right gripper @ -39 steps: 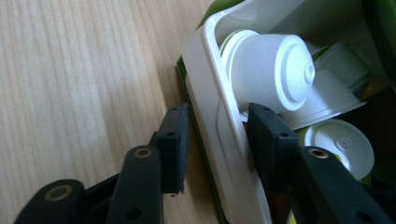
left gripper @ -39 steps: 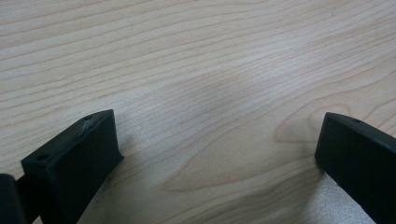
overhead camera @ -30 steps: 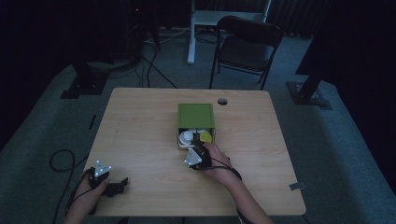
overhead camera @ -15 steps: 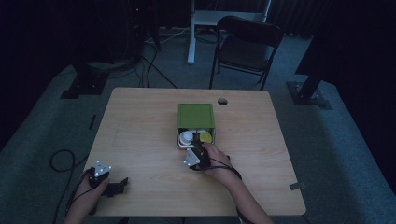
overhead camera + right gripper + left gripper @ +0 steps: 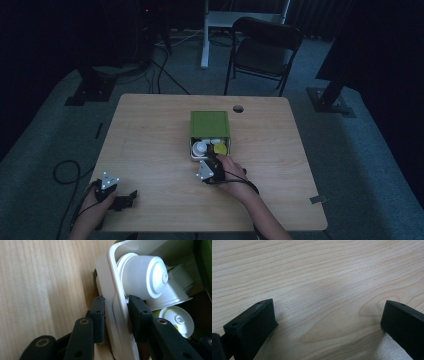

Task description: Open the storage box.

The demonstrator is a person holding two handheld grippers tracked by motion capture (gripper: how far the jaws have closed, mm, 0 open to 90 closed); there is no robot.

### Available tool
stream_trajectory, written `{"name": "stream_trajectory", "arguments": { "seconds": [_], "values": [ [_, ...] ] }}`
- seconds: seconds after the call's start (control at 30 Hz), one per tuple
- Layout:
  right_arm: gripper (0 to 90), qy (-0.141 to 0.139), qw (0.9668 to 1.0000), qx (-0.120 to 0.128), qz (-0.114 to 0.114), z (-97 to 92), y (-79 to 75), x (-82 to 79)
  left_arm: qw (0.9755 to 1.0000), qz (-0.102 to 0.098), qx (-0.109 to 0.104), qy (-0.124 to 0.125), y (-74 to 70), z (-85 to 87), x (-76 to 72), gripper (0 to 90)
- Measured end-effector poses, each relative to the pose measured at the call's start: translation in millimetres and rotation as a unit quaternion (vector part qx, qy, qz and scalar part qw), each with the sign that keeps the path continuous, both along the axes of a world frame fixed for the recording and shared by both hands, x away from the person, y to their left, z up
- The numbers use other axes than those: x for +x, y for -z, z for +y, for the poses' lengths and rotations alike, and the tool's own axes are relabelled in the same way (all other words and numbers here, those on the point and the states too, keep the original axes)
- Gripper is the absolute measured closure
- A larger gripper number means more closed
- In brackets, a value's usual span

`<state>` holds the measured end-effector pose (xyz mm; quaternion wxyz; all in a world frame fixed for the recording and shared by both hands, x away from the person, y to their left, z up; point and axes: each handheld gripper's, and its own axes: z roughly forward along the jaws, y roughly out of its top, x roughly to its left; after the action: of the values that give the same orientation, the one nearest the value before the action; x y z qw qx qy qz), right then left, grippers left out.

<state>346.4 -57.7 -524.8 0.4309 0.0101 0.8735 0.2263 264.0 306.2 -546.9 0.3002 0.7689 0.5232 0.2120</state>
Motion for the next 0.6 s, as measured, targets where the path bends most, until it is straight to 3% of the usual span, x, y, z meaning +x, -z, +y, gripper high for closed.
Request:
{"name": "stream_trajectory", "arguments": {
  "seconds": [0.6],
  "values": [
    [68.9, -0.012, 0.9998, -0.014, -0.004, -0.5, -0.4, -22.7, 1.0000, 0.000, 0.000, 0.000, 0.0, 0.0, 0.0, 0.0]
  ]
}}
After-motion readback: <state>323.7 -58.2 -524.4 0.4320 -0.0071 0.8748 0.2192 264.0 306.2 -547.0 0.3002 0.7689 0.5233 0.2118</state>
